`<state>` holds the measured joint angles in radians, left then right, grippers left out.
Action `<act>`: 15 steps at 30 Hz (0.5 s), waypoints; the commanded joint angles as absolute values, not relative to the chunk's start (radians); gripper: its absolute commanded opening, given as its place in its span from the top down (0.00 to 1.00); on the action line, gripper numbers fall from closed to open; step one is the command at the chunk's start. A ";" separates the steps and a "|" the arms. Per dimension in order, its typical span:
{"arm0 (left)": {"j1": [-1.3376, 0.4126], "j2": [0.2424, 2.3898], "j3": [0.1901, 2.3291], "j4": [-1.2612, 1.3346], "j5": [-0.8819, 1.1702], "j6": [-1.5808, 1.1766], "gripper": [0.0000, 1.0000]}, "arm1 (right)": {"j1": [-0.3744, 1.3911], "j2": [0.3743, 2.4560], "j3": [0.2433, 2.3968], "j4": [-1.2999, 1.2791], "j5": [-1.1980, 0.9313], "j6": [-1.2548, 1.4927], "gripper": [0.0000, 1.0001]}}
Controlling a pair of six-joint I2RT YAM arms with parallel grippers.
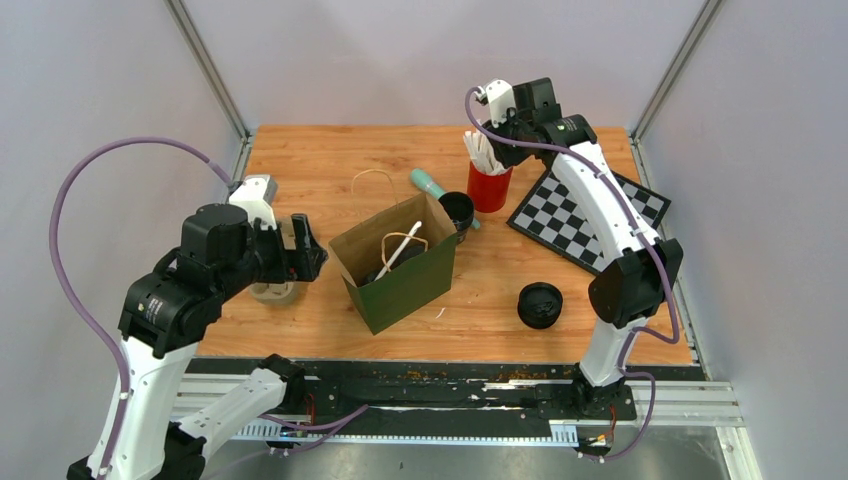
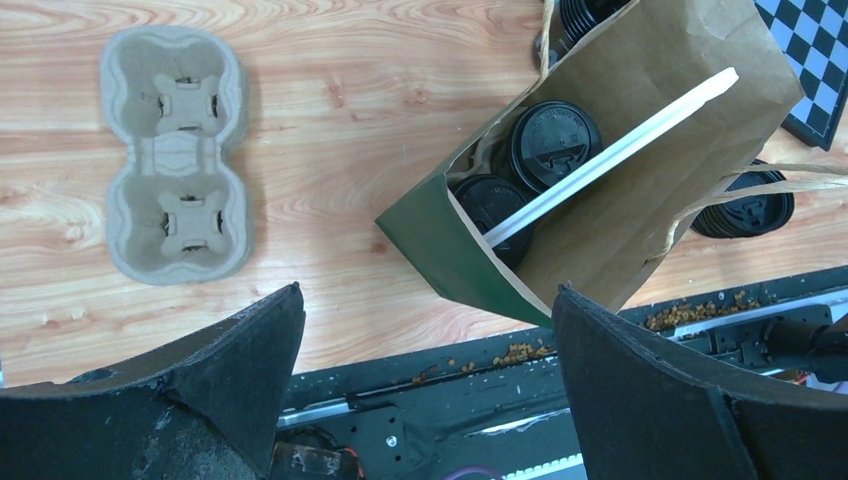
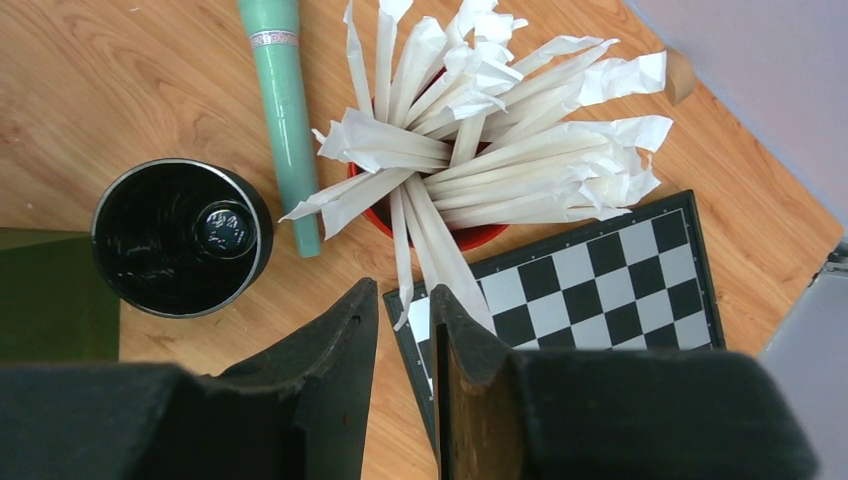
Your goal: Pack the takeout coffee
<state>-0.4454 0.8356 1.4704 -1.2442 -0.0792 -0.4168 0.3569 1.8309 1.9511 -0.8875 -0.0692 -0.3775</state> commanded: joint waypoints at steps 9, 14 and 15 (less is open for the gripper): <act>-0.448 0.834 1.457 -1.198 -0.057 -0.400 0.00 | 0.363 1.782 1.951 -0.936 -0.083 -0.325 0.74; -0.448 0.834 1.457 -1.200 -0.056 -0.400 0.00 | 0.362 1.797 1.953 -0.940 -0.081 -0.311 0.74; -0.448 0.834 1.459 -1.202 -0.058 -0.399 0.00 | 0.362 1.800 1.952 -0.940 -0.083 -0.308 0.74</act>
